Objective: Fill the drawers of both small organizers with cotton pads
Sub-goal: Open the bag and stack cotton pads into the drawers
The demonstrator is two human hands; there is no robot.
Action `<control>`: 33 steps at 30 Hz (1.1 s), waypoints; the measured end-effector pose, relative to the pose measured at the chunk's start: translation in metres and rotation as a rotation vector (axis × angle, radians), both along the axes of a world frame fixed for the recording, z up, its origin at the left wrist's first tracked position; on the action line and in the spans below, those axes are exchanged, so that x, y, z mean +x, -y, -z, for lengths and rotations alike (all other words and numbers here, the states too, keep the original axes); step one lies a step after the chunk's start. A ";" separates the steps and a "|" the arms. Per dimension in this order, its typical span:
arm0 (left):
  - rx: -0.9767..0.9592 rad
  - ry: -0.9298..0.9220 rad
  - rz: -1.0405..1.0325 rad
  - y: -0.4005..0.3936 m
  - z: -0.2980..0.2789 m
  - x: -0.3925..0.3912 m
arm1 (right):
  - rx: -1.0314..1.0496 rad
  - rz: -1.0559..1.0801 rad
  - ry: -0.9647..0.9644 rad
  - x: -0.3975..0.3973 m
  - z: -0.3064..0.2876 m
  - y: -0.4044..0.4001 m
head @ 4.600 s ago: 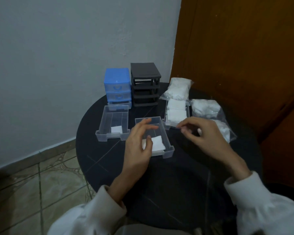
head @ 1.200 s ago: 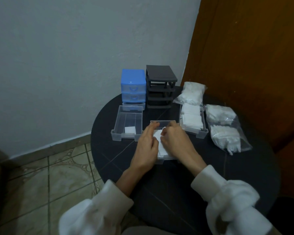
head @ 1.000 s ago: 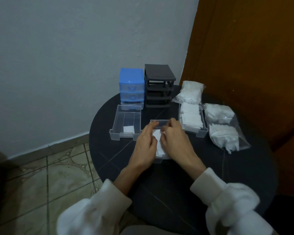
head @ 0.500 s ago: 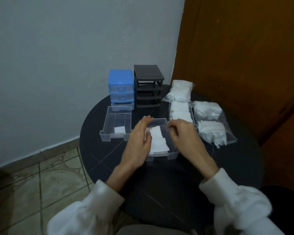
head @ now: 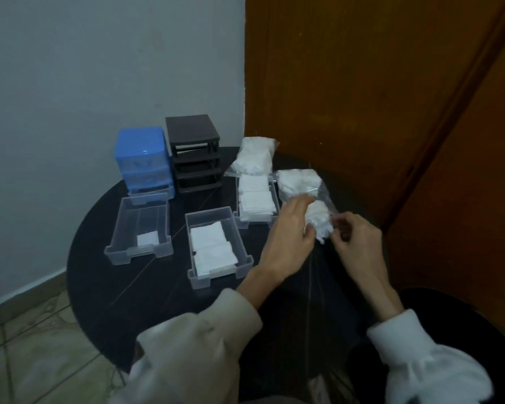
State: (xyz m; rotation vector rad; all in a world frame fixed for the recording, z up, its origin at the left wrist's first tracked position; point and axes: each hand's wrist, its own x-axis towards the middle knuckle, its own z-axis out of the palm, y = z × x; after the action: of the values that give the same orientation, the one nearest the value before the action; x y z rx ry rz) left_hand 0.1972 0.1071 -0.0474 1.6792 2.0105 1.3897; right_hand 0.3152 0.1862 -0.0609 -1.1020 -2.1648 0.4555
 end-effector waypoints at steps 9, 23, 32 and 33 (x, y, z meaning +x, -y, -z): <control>-0.064 0.038 0.005 -0.036 0.027 0.009 | -0.024 -0.078 -0.071 0.001 0.017 -0.011; -0.020 -0.034 -0.024 -0.038 0.032 0.003 | 0.083 -0.035 -0.136 0.000 0.021 -0.016; 0.003 -0.066 -0.043 -0.038 0.030 0.002 | 0.037 -0.019 -0.211 0.011 0.016 -0.014; 0.005 -0.066 -0.040 -0.038 0.030 0.002 | 0.032 -0.035 -0.204 0.011 0.016 -0.013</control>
State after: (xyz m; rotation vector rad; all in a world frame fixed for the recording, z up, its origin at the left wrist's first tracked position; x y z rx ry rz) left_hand 0.1990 0.1448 -0.0775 1.7173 2.0891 1.3701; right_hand 0.3260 0.1994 -0.0768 -0.9583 -2.0085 0.5239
